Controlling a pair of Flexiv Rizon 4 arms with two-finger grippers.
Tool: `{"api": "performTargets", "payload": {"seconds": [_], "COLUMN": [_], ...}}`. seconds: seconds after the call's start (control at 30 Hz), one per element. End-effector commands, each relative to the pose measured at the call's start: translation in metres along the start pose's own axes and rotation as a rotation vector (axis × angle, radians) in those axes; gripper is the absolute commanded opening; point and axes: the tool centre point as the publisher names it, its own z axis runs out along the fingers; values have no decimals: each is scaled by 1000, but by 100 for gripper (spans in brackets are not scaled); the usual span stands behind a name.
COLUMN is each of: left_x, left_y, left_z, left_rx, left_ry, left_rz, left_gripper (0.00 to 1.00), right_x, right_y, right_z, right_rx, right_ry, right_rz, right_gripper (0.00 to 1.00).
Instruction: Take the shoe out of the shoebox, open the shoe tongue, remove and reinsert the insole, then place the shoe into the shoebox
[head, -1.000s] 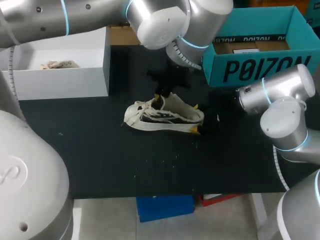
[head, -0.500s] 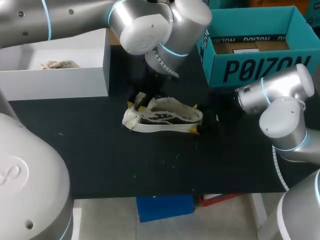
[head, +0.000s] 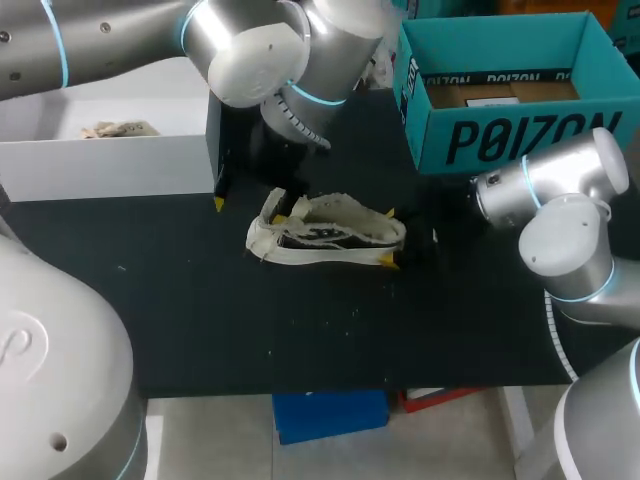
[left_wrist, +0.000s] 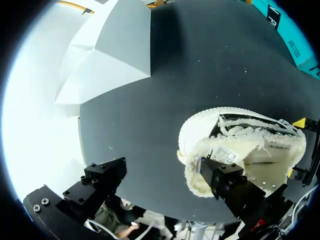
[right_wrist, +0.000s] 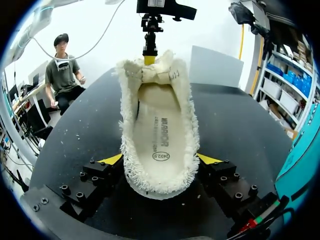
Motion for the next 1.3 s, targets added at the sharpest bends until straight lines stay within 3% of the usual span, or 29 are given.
{"api": "performTargets", "payload": {"seconds": [0.03, 0.23, 0.37, 0.53, 0.57, 0.6, 0.63, 0.8, 0.83, 0.97, 1.07, 1.3], "left_x": [1, 3, 0, -4, -5, -5, -5, 7, 14, 28, 48, 48], "left_y": [-2, -4, -5, 0, 1, 2, 2, 6, 12, 30, 35, 35], "left_z": [17, 26, 18, -18, -29, -37, -42, -67, -74, -99, -108, -108], "left_rx": [-11, -21, 14, 188, 221, 263, 270, 260, 210, 259, 252, 270], "left_ry": [27, 66, 115, 251, 291, 308, 340, 534, 579, 739, 702, 765], "left_rz": [1, -3, 51, 331, 441, 532, 600, 1254, 1366, 1451, 1576, 1781], "left_gripper": [100, 100, 100, 98, 39, 6, 0, 0, 0, 0, 0, 0], "right_x": [-1, -1, -1, -1, -1, -1, -1, -1, -1, -1, -1, -1], "right_y": [-2, -2, -2, -2, -2, -2, -2, -2, -2, -2, -2, -2], "right_z": [1, 1, 1, 1, 1, 1, 1, 1, 1, 1, 1, 1], "right_rx": [1, 1, 1, 1, 1, 1, 1, 1, 1, 1, 1, 1], "right_ry": [-1, -1, -1, -1, -1, -1, -1, -1, -1, -1, -1, -1], "right_rz": [1, 1, 1, 1, 1, 1, 1, 1, 1, 1, 1, 1], "right_gripper": [0, 0, 0, 0, 0, 0, 0, 0, 0, 0, 0, 0]}}
